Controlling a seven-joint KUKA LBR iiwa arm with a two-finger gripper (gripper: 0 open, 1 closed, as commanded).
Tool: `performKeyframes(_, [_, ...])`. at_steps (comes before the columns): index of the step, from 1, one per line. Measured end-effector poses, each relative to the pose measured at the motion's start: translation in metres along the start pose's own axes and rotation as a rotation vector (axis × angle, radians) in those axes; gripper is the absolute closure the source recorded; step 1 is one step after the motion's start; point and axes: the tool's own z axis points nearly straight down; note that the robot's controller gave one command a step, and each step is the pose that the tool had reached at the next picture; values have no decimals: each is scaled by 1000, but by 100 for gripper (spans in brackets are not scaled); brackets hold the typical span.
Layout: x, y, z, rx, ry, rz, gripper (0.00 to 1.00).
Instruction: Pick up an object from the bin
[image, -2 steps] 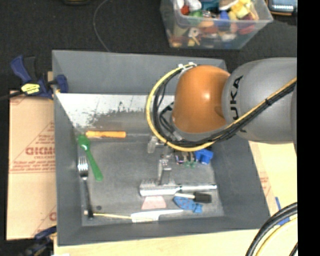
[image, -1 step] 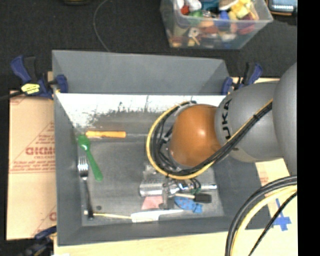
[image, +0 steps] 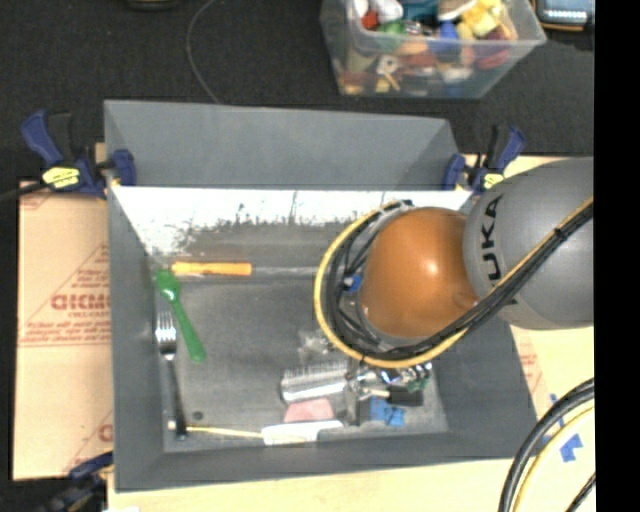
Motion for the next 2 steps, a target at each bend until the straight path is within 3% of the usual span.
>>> performKeyframes(1, [3,-23,45,-3,10,113,0])
performKeyframes(2, [-2,-3,74,1,-6,-231,0])
